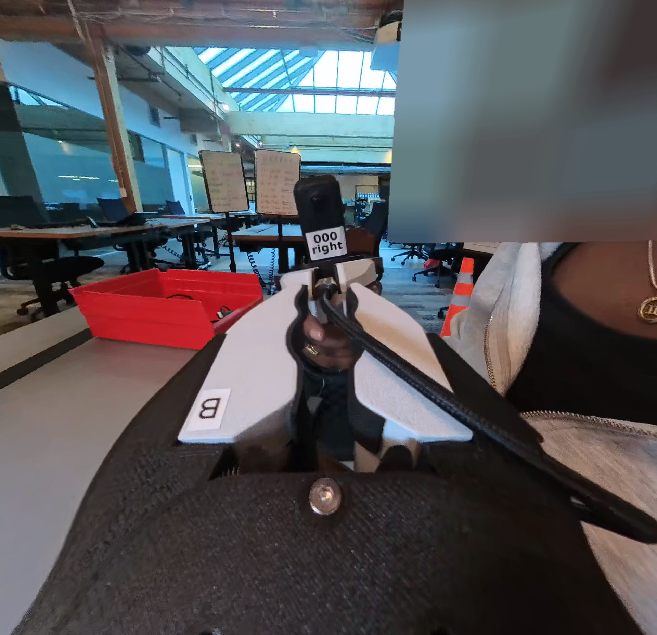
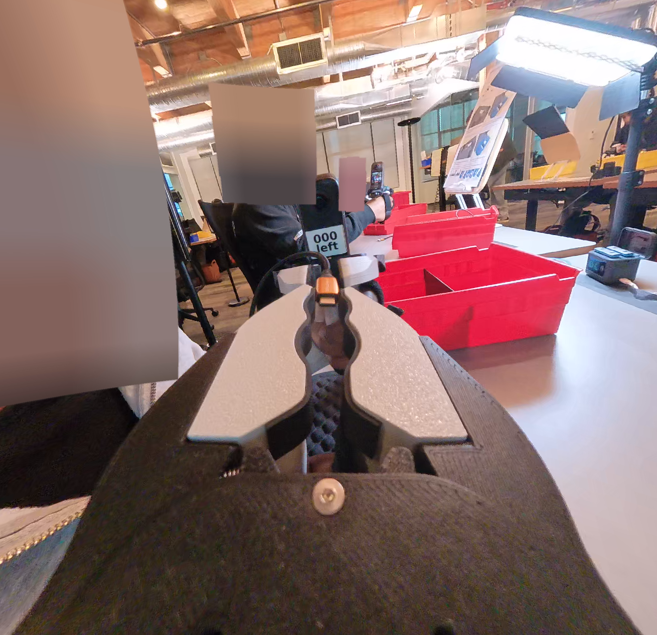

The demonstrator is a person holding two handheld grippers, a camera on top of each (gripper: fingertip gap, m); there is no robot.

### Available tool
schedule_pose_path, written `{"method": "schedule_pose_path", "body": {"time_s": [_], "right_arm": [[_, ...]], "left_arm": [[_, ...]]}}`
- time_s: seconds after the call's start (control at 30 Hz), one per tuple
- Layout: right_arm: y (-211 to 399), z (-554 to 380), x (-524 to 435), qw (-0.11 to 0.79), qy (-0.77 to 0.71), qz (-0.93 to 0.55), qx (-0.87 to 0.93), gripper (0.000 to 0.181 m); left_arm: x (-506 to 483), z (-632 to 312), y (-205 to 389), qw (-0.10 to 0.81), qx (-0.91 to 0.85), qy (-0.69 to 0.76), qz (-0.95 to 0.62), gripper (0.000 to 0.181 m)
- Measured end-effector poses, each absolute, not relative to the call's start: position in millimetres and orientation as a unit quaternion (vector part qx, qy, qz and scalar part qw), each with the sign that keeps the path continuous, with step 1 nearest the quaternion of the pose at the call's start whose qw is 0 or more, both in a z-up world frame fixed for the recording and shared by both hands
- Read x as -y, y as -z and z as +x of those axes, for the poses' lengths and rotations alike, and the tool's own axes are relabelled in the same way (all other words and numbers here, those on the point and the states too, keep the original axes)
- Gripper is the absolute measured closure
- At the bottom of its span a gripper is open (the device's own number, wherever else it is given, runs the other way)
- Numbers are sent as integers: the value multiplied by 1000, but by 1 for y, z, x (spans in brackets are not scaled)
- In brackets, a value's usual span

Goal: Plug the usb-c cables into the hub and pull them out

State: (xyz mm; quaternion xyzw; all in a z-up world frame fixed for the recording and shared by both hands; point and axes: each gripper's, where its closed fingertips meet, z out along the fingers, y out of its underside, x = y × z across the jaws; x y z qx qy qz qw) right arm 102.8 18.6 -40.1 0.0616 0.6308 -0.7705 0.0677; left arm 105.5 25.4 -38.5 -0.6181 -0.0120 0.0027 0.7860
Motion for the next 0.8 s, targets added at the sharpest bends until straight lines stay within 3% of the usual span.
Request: {"method": "schedule_pose_path", "body": {"time_s": [0.47,0.67,0.8], "right_arm": [[47,105,-18,25,754,31,-656,169],[40,104,-28,31,772,35,-634,156],[45,105,-22,21,756,24,-654,166]], "left_arm": [[-27,108,44,769,1,-15,-640,169],[-23,108,40,776,-11,-41,-629,169],[-27,108,44,770,-12,-44,-636,169]]}}
